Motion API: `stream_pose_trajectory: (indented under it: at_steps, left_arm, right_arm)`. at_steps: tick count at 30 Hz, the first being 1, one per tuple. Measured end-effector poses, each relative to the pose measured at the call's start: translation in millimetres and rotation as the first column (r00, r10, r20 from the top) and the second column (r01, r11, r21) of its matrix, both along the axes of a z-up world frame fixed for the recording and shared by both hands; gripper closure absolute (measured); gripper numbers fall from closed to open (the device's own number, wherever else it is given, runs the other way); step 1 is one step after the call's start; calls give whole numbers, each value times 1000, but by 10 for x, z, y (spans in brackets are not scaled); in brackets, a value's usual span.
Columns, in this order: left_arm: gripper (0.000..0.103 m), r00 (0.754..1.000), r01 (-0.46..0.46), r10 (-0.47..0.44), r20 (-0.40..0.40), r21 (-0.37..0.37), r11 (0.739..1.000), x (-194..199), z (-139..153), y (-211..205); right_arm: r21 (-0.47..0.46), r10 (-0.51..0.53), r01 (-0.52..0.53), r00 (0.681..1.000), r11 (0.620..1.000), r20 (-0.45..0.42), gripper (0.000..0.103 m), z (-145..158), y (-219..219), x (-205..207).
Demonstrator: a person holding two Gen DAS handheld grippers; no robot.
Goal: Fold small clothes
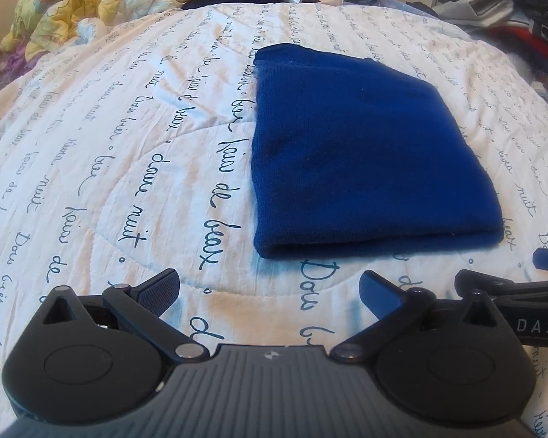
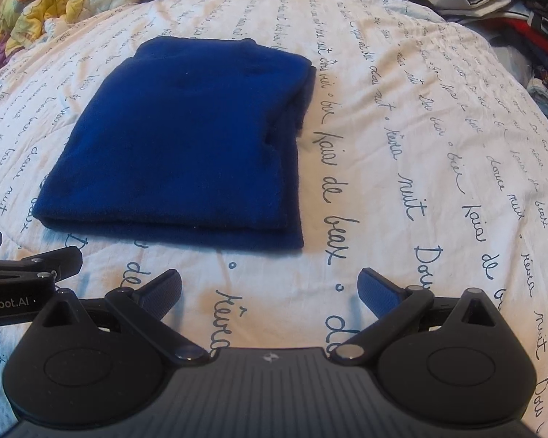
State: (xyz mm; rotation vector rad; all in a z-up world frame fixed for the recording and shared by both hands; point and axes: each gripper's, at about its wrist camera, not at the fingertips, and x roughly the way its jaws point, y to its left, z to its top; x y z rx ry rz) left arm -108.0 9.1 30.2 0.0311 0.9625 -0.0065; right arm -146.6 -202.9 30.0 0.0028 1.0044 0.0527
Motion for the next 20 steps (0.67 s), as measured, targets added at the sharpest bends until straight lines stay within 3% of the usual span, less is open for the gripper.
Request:
stream_pose_trajectory:
  at_steps: [7,9,11,14,19,20]
  left_arm:
    - [0,1000,-19,19,6,-16,1000,5,10,48]
    - [4,999,-32,32,43,-4,999,-35,35,49]
    - [11,999,-31,32,27,-24,999,-22,30,68]
    - [13,999,-36,36,11,-33,999,-15,13,85]
    - [12,999,-9,9,46,-9,1000,-80,43,41]
    - [7,997,-10,10,77,8,1000,-103,60,33]
  right_arm:
    - [-7,15,-15,1000,1000,7,0,18,31,3]
    - [-5,18,-17,1000,1000,8,0,20,40,2]
    - [-5,17,-17,1000,1000,7,0,20,44,3]
    - [4,15,-15,1000,1000,7,0,24,46,15]
    - [43,4,-3,1000,999,-8,0,3,25,34]
    - [52,0,0,1000,999,-9,0,-2,11,35]
